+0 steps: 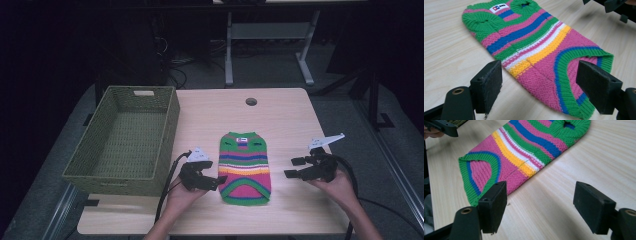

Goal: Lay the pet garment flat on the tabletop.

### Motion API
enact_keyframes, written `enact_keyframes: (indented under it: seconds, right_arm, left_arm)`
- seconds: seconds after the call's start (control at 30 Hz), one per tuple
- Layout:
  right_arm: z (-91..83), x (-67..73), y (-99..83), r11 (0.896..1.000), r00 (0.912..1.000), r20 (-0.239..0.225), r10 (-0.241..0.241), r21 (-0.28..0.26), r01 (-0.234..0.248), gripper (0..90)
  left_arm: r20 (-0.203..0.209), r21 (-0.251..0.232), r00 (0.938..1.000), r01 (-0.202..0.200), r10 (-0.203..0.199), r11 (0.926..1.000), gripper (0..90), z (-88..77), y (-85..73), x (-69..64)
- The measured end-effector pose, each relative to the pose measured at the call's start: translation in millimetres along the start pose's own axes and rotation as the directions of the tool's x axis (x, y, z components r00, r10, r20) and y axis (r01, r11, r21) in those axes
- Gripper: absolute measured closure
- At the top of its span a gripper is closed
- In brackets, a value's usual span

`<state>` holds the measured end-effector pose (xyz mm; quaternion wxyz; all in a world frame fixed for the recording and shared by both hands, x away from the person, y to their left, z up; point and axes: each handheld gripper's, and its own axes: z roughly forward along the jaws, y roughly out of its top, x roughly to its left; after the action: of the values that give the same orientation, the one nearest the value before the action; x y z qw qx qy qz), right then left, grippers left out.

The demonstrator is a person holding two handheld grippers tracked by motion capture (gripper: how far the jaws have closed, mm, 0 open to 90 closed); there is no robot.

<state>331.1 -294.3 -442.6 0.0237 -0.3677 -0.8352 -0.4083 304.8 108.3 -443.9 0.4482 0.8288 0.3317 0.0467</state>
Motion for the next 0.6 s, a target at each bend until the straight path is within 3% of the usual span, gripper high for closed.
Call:
enact_keyframes:
  seconds: [0.23,0.6]
  right_arm:
    - [-3.1,5.9,-9.6,1.0,0.9999,0.005,-0.009,-0.001,0.009,25.2]
    - [-12.2,4.5,-34.2,1.0,0.9996,0.023,0.018,-0.019,-0.017,24.4]
  left_arm:
    - [0.006,0.005,0.9998,-0.019,0.019,0.9998,19.9,-3.8,-1.6,-3.7]
    - [-0.017,0.021,0.9994,-0.029,0.029,0.9994,17.5,-9.1,-12.7,-7.0]
